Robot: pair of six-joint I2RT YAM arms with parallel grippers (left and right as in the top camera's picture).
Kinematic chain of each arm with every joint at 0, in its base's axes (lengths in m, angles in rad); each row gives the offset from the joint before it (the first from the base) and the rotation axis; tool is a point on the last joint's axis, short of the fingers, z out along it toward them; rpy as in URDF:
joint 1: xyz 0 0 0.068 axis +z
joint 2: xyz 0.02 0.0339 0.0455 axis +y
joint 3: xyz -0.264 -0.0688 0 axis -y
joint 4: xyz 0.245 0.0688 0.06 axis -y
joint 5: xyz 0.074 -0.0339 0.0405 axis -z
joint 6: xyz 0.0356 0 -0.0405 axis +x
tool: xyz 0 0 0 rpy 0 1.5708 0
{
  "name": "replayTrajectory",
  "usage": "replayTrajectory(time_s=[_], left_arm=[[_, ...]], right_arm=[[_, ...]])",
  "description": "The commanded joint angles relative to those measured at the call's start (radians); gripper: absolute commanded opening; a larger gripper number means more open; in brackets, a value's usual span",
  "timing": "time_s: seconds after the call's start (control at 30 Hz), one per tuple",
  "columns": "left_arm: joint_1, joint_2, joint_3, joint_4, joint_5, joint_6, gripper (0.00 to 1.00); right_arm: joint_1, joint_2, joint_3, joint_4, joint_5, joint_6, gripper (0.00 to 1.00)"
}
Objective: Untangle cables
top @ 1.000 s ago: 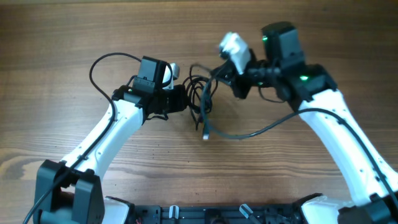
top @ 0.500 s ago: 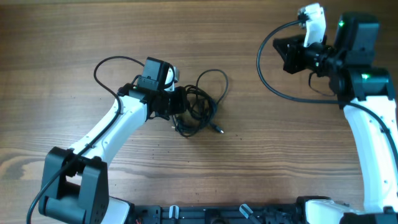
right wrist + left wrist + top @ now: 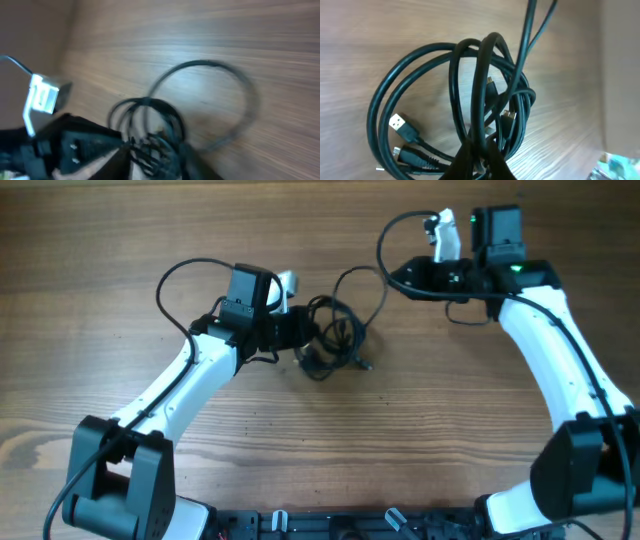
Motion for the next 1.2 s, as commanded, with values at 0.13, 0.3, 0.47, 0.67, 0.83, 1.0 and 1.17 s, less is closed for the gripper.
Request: replayTrajectory(time_s=[0.13, 0.3, 0.47, 0.67, 0.83, 1.0, 1.17], left_arm=[[0.000, -0.006, 0.002, 0.171, 0.160, -0.040, 0.04], [-0.010, -0.006, 0.002, 0.196, 0.172, -0.093, 0.04], [-0.069, -0.006, 0.002, 0.196, 0.171, -0.093, 0.04], [-0.108, -0.006, 0.002, 0.191, 0.084, -0.093, 0.04], [-0.108, -0.002, 0.002, 0.121, -0.245, -0.167, 0.04], [-0.108, 0.024, 0.002, 0.062, -0.473, -0.300, 0.04], [-0.108, 0.095, 0.002, 0.050, -0.477, -0.354, 0.04]], right_arm=[[0.071, 0.010, 0.011, 0.074, 0.077, 0.302, 0.59], [0.087, 0.016, 0.011, 0.109, 0.141, 0.371, 0.59], [0.122, 0.080, 0.011, 0.192, 0.151, 0.397, 0.57], [0.124, 0.105, 0.012, 0.238, 0.059, 0.410, 0.13], [0.080, 0.019, 0.012, 0.330, -0.212, 0.418, 0.04], [0.006, -0.068, 0.012, 0.437, -0.426, 0.553, 0.04], [-0.110, -0.087, 0.012, 0.575, -0.554, 0.705, 0.04]])
